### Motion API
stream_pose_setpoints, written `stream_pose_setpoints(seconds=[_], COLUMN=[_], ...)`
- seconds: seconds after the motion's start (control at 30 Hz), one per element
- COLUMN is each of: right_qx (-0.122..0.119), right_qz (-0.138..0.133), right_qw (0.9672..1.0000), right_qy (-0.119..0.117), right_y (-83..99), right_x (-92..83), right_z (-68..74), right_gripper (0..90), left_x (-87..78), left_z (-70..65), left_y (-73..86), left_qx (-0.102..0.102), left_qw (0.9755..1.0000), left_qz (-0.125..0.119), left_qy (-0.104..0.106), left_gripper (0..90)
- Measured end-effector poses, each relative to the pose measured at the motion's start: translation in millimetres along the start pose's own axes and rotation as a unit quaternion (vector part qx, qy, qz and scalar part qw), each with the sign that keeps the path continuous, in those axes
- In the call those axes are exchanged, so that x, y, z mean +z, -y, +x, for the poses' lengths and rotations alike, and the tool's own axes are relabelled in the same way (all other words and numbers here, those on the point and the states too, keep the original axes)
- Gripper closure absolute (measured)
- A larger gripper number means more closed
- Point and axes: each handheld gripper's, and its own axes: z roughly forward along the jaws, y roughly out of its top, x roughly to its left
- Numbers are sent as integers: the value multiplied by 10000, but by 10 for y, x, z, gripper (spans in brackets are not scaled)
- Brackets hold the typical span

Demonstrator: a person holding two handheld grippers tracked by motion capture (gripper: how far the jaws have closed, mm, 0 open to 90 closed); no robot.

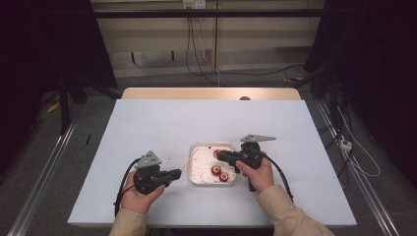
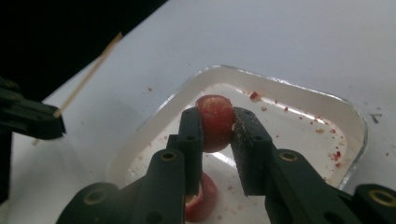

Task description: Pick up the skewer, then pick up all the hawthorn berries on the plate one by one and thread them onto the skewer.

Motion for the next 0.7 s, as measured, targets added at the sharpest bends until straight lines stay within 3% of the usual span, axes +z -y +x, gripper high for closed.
stream_pose_setpoints(seconds=[0.17, 0.43, 0.7], right_qx=[409, 371, 505], right_qz=[-355, -452, -541], right_qw=[9983, 9982, 9971], right_qy=[-192, -123, -169], right_y=[-83, -121, -142], right_x=[-129, -225, -272], right_z=[-25, -14, -14], right_gripper=[746, 746, 746], left_x=[16, 28, 60], left_z=[-25, -77, -99], left_y=[4, 13, 2], left_qx=[25, 68, 79], left_qw=[10000, 9999, 9999], left_qz=[12, 16, 10], left_qy=[53, 88, 135], left_gripper=[887, 887, 887])
